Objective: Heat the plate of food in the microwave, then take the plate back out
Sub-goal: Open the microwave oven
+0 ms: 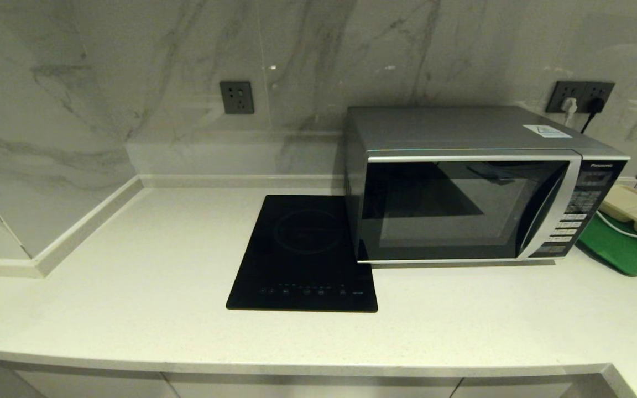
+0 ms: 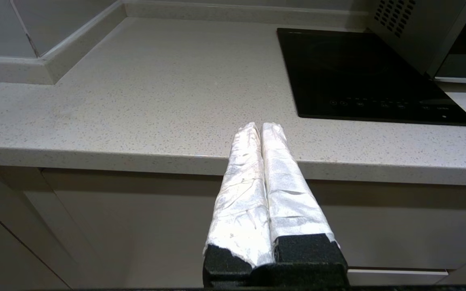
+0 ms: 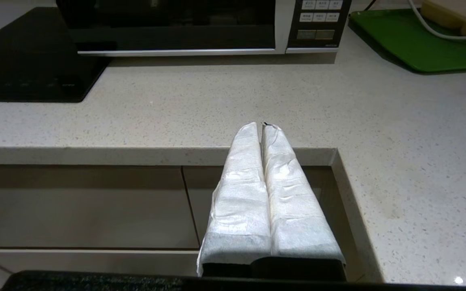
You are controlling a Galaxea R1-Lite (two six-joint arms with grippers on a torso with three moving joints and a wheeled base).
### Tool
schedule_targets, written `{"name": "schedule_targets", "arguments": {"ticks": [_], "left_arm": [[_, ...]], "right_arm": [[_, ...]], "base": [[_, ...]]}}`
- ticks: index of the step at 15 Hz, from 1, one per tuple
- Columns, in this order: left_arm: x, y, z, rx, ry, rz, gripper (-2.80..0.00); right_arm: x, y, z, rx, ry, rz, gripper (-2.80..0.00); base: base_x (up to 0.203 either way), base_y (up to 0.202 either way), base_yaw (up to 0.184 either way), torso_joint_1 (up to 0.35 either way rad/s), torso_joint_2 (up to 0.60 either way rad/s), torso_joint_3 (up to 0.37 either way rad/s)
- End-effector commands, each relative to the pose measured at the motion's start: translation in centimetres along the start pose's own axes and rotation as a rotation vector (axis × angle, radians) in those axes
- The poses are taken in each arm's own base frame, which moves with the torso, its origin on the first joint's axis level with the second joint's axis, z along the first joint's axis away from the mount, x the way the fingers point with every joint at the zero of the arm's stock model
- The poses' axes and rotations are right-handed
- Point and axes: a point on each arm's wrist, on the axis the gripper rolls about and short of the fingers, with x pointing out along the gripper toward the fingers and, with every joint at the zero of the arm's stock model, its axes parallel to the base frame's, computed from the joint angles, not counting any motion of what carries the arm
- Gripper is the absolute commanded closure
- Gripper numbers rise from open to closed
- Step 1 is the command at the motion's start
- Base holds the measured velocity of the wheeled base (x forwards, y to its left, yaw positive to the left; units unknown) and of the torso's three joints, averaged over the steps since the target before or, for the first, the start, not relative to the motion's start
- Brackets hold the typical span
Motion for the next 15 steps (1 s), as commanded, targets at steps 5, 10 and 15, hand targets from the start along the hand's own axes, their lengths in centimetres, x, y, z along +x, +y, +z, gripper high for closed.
{"name": "schedule_targets", "arguments": {"ticks": [5, 10, 15], "left_arm": [[0.0, 0.0, 0.0, -0.001, -0.001, 0.001, 0.00], [0.0, 0.0, 0.0, -0.001, -0.001, 0.001, 0.00], [0.0, 0.0, 0.0, -0.001, -0.001, 0.001, 0.00]], "right_arm": [[3.5, 0.4, 11.3, 0.030, 0.163, -0.110, 0.00], [14.8, 0.3, 15.6, -0.053, 0.344, -0.497, 0.00], [23.1, 4.7, 16.5, -0.237, 0.305, -0.772, 0.00]], "base": [[0.000, 0.000, 0.000, 0.000, 0.00, 0.000], [0.000, 0.000, 0.000, 0.000, 0.00, 0.000], [0.000, 0.000, 0.000, 0.000, 0.00, 0.000]]}}
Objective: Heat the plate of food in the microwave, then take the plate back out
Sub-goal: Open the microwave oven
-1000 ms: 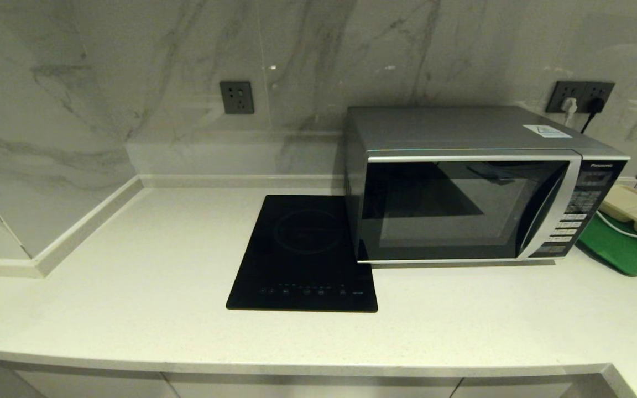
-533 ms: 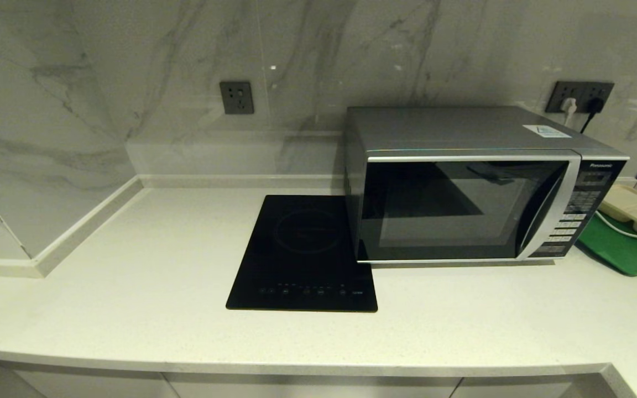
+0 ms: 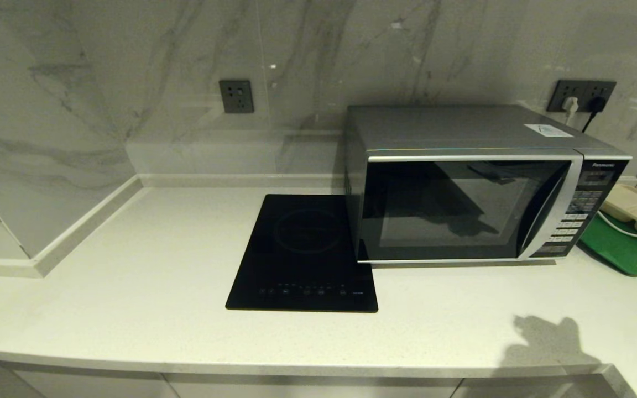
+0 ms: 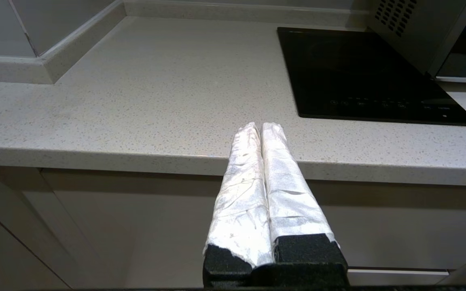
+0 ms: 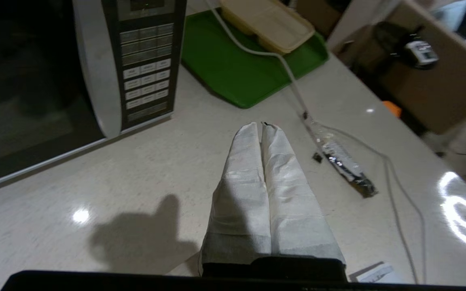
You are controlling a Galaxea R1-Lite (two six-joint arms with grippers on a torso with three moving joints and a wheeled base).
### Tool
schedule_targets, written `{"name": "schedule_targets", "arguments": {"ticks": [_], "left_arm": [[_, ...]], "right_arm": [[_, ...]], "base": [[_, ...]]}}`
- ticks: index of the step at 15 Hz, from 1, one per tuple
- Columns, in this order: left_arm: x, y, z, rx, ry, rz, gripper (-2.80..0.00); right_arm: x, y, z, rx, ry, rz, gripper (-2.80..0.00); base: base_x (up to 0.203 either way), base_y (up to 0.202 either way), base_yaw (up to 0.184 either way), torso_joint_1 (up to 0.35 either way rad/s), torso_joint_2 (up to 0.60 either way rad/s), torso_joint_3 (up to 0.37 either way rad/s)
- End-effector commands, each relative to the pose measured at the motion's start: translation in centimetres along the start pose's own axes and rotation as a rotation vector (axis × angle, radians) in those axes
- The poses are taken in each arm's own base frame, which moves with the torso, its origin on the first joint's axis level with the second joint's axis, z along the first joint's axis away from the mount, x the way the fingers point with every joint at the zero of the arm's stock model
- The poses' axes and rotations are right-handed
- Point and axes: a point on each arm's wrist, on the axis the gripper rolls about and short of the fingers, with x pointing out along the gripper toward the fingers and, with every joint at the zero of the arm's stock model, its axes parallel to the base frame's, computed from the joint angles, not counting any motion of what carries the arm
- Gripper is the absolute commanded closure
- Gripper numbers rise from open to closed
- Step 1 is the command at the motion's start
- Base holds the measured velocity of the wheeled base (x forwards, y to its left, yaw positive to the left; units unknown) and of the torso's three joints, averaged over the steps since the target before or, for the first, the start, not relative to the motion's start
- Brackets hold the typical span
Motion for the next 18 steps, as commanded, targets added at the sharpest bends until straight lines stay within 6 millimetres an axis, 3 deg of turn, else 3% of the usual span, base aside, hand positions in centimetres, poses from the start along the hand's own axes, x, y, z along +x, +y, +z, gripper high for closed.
{"name": "schedule_targets", "arguments": {"ticks": [1, 2, 5, 10, 18], "left_arm": [[0.0, 0.0, 0.0, -0.001, 0.000, 0.001, 0.00], [0.0, 0.0, 0.0, -0.001, 0.000, 0.001, 0.00], [0.0, 0.0, 0.0, -0.001, 0.000, 0.001, 0.00], [0.0, 0.0, 0.0, -0.001, 0.000, 0.001, 0.00], [0.0, 0.0, 0.0, -0.001, 0.000, 0.001, 0.00]], "right_arm": [[3.2, 5.8, -1.1, -0.152, 0.056, -0.143, 0.00], [4.1, 7.2, -1.7, -0.189, 0.071, -0.170, -2.80], [5.9, 9.9, -3.1, -0.205, 0.077, -0.208, -2.80], [7.8, 12.4, -5.6, -0.268, 0.122, -0.217, -2.80], [10.9, 16.7, -5.9, -0.134, 0.113, -0.219, -2.80]], "base": [[0.000, 0.000, 0.000, 0.000, 0.00, 0.000], [0.000, 0.000, 0.000, 0.000, 0.00, 0.000], [0.000, 0.000, 0.000, 0.000, 0.00, 0.000], [0.000, 0.000, 0.000, 0.000, 0.00, 0.000], [0.000, 0.000, 0.000, 0.000, 0.00, 0.000]]}}
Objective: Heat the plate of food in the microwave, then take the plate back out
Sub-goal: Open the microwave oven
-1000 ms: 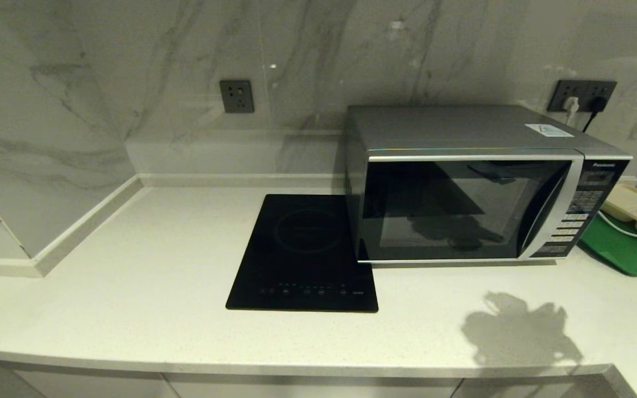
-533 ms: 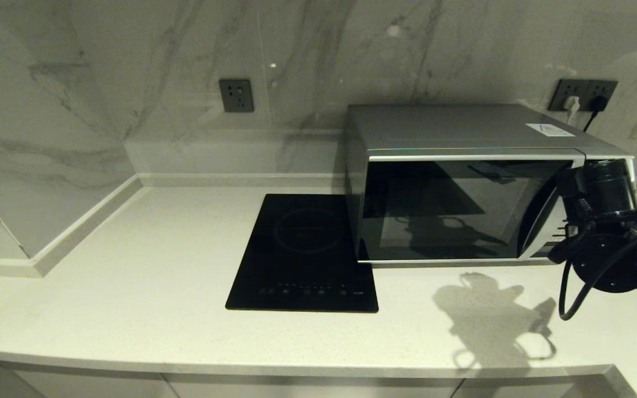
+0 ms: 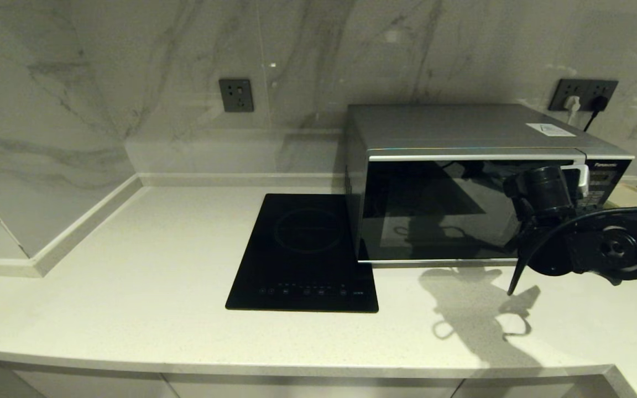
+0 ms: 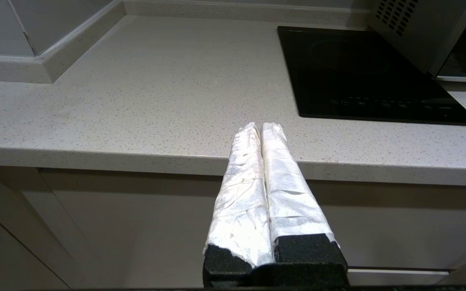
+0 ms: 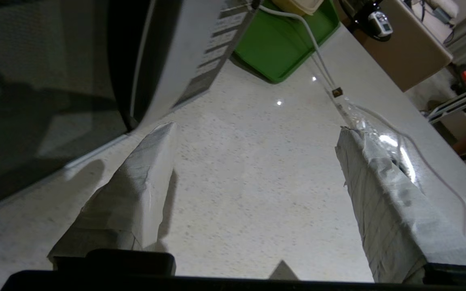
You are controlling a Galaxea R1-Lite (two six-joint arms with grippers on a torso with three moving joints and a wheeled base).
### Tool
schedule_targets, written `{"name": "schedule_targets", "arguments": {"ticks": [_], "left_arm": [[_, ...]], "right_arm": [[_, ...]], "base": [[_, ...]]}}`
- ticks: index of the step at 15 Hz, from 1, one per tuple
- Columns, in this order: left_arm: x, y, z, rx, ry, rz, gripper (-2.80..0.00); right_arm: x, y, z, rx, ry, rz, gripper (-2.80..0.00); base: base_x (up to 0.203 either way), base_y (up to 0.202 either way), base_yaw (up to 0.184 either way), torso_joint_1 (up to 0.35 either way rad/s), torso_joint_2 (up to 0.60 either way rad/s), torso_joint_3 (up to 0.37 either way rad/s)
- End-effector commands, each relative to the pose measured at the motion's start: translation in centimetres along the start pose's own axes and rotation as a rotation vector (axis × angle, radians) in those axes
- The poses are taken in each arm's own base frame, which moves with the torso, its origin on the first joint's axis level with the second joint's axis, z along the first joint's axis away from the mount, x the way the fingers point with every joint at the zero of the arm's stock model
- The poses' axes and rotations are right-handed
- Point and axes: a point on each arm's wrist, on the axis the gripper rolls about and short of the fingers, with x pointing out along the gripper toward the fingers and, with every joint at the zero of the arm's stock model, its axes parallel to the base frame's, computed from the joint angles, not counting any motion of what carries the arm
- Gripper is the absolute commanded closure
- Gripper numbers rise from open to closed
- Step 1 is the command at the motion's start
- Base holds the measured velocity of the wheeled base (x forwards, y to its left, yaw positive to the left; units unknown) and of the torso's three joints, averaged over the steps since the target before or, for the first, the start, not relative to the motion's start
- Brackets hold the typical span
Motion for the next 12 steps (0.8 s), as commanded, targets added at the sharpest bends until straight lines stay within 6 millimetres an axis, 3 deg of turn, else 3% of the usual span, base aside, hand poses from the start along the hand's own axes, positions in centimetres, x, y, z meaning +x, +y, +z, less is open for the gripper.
{"name": "schedule_targets", "arguments": {"ticks": [1, 4, 12], "left_arm": [[0.0, 0.0, 0.0, -0.001, 0.000, 0.001, 0.00], [0.0, 0.0, 0.0, -0.001, 0.000, 0.001, 0.00], [0.0, 0.0, 0.0, -0.001, 0.000, 0.001, 0.00]], "right_arm": [[0.9, 1.8, -0.1, 0.007, 0.005, -0.005, -2.80], [1.4, 2.8, 0.3, 0.021, 0.003, -0.005, -2.80], [4.6, 3.3, 1.0, 0.057, 0.028, -0.042, -2.80]], "base": [[0.000, 0.000, 0.000, 0.000, 0.00, 0.000], [0.000, 0.000, 0.000, 0.000, 0.00, 0.000], [0.000, 0.000, 0.000, 0.000, 0.00, 0.000]]}}
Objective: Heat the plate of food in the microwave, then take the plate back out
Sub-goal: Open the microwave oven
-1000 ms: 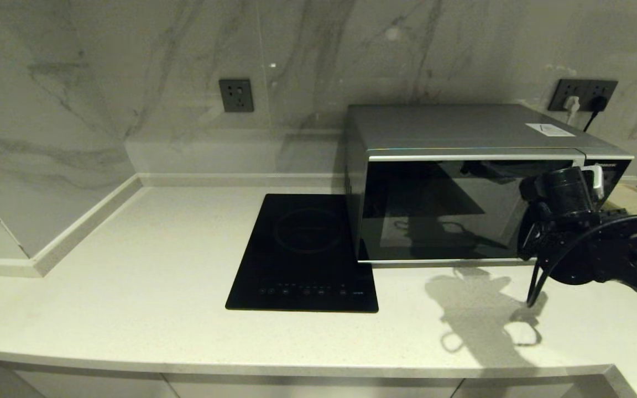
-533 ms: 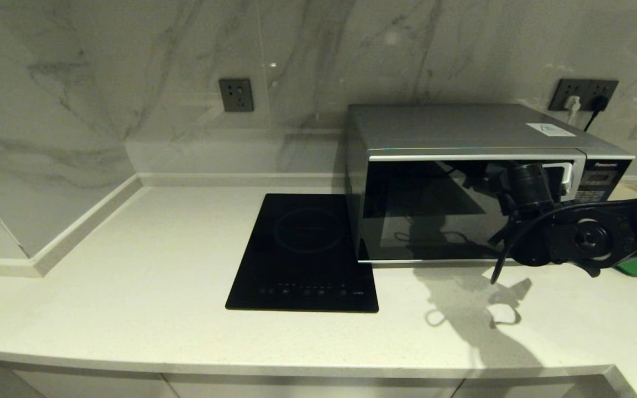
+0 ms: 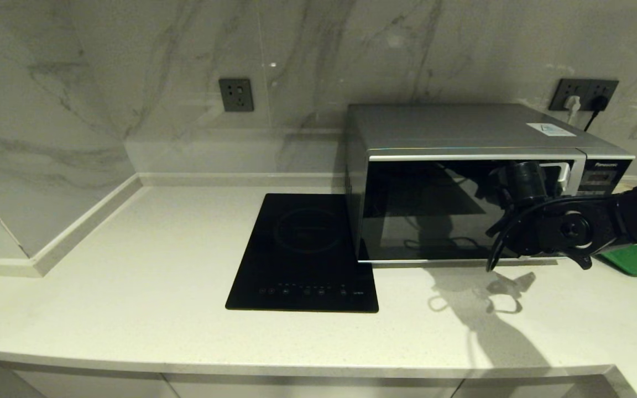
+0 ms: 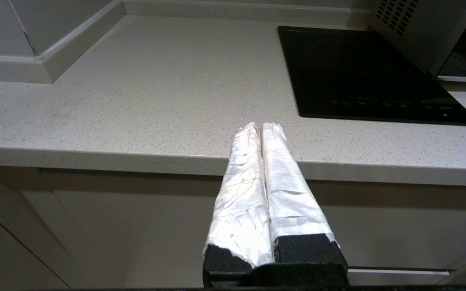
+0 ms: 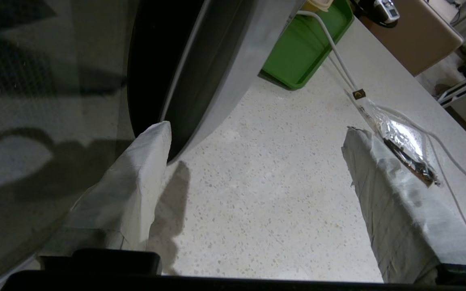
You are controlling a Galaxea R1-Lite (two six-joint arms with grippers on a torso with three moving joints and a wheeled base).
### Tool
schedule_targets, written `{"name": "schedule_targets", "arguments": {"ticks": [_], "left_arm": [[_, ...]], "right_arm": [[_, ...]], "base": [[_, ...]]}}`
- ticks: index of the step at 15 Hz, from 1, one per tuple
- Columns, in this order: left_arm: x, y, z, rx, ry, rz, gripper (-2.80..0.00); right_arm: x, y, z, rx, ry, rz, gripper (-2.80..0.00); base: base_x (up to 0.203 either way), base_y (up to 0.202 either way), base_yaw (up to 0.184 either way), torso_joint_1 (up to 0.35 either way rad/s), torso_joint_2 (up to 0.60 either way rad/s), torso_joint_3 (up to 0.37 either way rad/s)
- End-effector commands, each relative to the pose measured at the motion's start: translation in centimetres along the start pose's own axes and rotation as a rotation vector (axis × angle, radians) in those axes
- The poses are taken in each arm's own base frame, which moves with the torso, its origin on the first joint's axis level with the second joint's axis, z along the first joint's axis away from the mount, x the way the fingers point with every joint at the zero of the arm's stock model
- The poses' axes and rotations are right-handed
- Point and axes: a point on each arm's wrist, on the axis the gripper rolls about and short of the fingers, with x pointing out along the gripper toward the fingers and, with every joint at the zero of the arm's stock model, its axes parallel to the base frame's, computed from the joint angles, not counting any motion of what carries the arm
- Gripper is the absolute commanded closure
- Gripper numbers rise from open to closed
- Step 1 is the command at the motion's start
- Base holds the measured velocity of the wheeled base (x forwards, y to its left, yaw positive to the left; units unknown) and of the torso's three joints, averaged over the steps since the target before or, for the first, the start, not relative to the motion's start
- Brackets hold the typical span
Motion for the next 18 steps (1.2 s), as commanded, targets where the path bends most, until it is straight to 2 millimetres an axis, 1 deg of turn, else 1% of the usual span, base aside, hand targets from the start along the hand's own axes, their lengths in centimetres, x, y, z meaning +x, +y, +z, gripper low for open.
{"name": "schedule_targets", "arguments": {"ticks": [1, 3, 8, 13, 18], "left_arm": [[0.0, 0.0, 0.0, -0.001, 0.000, 0.001, 0.00], [0.0, 0.0, 0.0, -0.001, 0.000, 0.001, 0.00], [0.0, 0.0, 0.0, -0.001, 0.000, 0.001, 0.00], [0.0, 0.0, 0.0, -0.001, 0.000, 0.001, 0.00], [0.0, 0.0, 0.0, -0.001, 0.000, 0.001, 0.00]], "right_arm": [[1.0, 0.3, 0.2, 0.013, 0.003, -0.019, -2.80], [1.6, 0.4, 0.2, 0.016, 0.008, -0.026, -2.80], [2.1, 0.2, 0.5, 0.050, 0.014, -0.021, -2.80], [1.8, -0.6, 0.9, 0.076, 0.009, -0.024, -2.80], [1.9, -0.9, 0.5, 0.089, 0.016, -0.033, -2.80]], "base": [[0.000, 0.000, 0.000, 0.000, 0.00, 0.000], [0.000, 0.000, 0.000, 0.000, 0.00, 0.000], [0.000, 0.000, 0.000, 0.000, 0.00, 0.000], [0.000, 0.000, 0.000, 0.000, 0.00, 0.000], [0.000, 0.000, 0.000, 0.000, 0.00, 0.000]]}}
